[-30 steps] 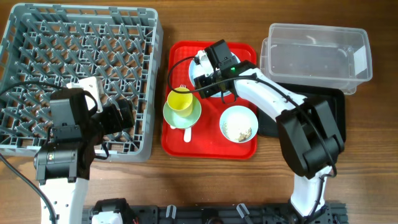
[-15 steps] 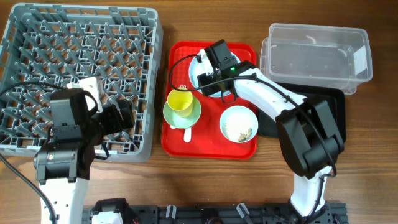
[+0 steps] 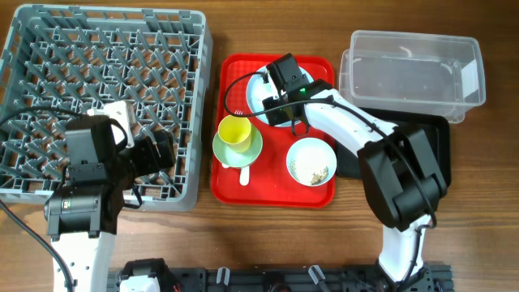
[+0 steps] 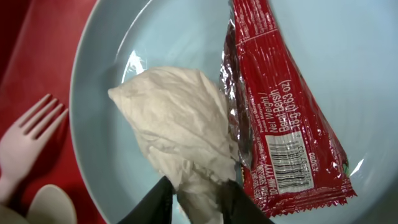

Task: Sort waste into correct bins and load items into the dishwasher rack
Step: 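Grasp the white napkin on the plate with the right gripper, then carry the napkin to the clear bin and release it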

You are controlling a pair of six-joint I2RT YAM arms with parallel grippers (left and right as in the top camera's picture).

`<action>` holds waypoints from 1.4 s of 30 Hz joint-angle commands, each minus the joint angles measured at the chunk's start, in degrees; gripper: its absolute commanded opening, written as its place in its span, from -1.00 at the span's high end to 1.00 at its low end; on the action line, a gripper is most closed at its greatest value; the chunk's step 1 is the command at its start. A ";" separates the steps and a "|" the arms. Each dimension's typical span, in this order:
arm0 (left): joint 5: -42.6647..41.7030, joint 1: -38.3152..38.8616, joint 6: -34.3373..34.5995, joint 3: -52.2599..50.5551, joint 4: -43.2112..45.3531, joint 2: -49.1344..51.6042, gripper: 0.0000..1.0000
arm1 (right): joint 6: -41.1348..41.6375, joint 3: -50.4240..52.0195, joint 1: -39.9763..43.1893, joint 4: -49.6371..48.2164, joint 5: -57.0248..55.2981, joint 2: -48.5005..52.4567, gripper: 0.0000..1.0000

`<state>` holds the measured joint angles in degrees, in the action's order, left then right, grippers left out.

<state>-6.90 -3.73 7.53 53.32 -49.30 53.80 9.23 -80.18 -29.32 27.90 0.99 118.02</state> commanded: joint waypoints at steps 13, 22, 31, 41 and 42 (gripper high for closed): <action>-0.50 0.24 -1.09 1.18 0.13 -0.15 -1.00 | 1.18 -1.14 4.70 0.63 -6.64 -17.27 0.91; -0.50 0.24 -1.09 1.18 0.15 -0.15 -1.00 | 8.55 -0.76 19.63 0.70 -14.56 -22.27 0.91; -0.50 0.24 -1.09 1.18 0.15 -0.15 -1.00 | 9.77 -0.70 28.20 2.40 -4.87 -17.14 0.49; -0.50 0.24 -1.09 1.18 0.17 -0.15 -1.00 | -2.14 -2.12 25.49 1.55 13.81 -23.26 -0.21; -0.50 0.24 -1.09 1.18 0.17 -0.15 -1.00 | -2.97 -2.10 24.61 1.70 15.34 -23.47 -0.22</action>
<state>-6.90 -3.73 7.55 53.32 -49.30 53.80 13.39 -80.93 -1.61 29.98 3.36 98.98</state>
